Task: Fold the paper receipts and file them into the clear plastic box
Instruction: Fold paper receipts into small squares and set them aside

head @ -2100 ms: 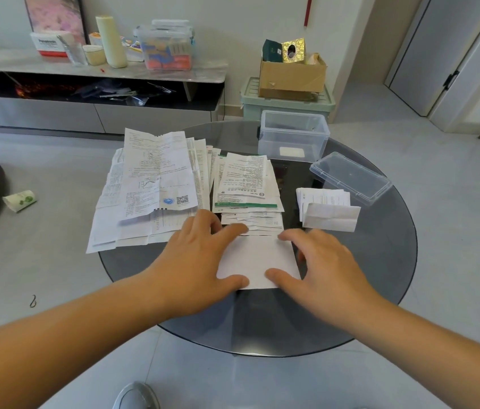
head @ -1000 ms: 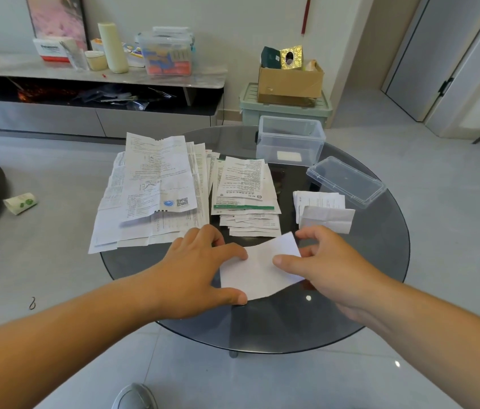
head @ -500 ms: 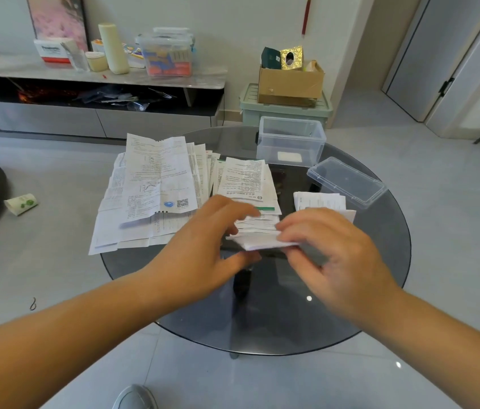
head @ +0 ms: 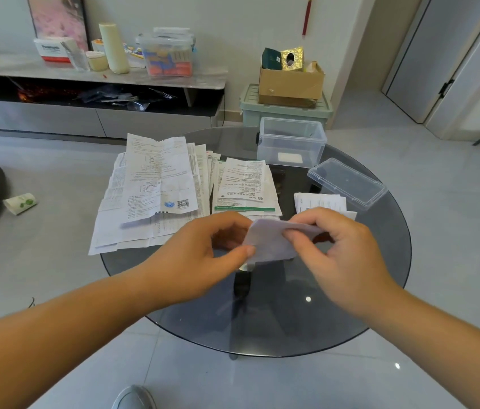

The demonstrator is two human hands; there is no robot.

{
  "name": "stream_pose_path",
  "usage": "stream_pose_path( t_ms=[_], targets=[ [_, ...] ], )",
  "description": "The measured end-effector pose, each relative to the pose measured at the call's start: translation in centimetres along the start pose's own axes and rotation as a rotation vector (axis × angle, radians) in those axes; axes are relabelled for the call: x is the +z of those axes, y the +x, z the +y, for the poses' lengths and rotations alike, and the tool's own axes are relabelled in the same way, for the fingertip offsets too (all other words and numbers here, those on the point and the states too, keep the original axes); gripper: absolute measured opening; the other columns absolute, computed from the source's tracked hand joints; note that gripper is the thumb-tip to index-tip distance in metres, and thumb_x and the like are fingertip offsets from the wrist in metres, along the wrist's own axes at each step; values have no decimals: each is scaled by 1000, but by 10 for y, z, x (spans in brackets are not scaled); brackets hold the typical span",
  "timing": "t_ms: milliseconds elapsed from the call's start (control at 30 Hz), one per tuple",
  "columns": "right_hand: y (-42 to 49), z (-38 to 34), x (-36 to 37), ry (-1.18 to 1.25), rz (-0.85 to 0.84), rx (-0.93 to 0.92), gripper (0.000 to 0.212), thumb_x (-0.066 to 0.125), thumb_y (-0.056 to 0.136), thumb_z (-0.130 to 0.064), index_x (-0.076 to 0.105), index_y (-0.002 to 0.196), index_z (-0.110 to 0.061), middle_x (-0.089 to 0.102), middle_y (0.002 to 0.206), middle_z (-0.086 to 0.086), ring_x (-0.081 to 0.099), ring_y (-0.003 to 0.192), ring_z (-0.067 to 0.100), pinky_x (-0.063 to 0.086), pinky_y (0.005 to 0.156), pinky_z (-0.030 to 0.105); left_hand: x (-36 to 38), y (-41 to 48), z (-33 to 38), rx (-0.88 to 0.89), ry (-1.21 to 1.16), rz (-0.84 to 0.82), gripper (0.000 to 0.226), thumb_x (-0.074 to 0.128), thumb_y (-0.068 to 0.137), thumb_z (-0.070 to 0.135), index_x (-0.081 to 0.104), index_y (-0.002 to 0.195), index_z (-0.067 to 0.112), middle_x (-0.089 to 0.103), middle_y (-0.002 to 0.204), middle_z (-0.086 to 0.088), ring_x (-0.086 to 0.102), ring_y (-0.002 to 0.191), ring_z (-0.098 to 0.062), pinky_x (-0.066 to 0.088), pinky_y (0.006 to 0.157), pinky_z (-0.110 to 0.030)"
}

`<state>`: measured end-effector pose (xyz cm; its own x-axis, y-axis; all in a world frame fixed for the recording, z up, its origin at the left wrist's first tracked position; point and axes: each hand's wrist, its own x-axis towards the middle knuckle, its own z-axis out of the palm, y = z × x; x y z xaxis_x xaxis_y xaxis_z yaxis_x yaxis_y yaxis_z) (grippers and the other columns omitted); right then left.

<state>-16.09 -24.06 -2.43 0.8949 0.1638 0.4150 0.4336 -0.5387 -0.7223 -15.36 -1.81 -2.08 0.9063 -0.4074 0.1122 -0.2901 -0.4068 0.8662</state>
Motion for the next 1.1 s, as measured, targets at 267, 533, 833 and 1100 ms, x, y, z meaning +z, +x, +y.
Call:
stream_pose_path(
  t_ms=[267, 533, 833, 1100],
  targets=[
    [12, 11, -3, 180, -50, 413, 5, 68, 93, -24, 67, 89, -25, 71, 93, -7, 69, 83, 14, 59, 66, 32, -6, -3, -5, -17, 9, -172, 59, 35, 98, -11, 44, 126, 40, 69, 115, 14, 68, 105, -15, 53, 96, -27],
    [4, 18, 1, -139, -260, 372, 20, 69, 91, -32, 60, 110, -34, 60, 104, -21, 58, 94, 0, 44, 73, 13, -5, 0, -18, -50, 398, -277, 41, 66, 95, 23, 61, 128, 47, 63, 105, 31, 55, 102, 10, 44, 81, -5],
    [-14, 17, -3, -344, -551, 64, 30, 54, 93, -55, 62, 116, -38, 53, 113, -28, 44, 111, -4, 41, 92, 18, -14, 3, -31, 12, 475, -341, 48, 81, 76, 50, 67, 121, 42, 57, 99, 26, 53, 98, 6, 43, 78, -8],
    [-11, 15, -10, -372, -683, 32, 70, 37, 75, -88, 54, 125, -41, 48, 126, -28, 37, 122, -3, 43, 103, 27, -7, -2, -31, 242, 491, -317, 37, 71, 79, 63, 67, 106, 39, 54, 119, 25, 51, 117, -2, 47, 97, -23]
  ],
)
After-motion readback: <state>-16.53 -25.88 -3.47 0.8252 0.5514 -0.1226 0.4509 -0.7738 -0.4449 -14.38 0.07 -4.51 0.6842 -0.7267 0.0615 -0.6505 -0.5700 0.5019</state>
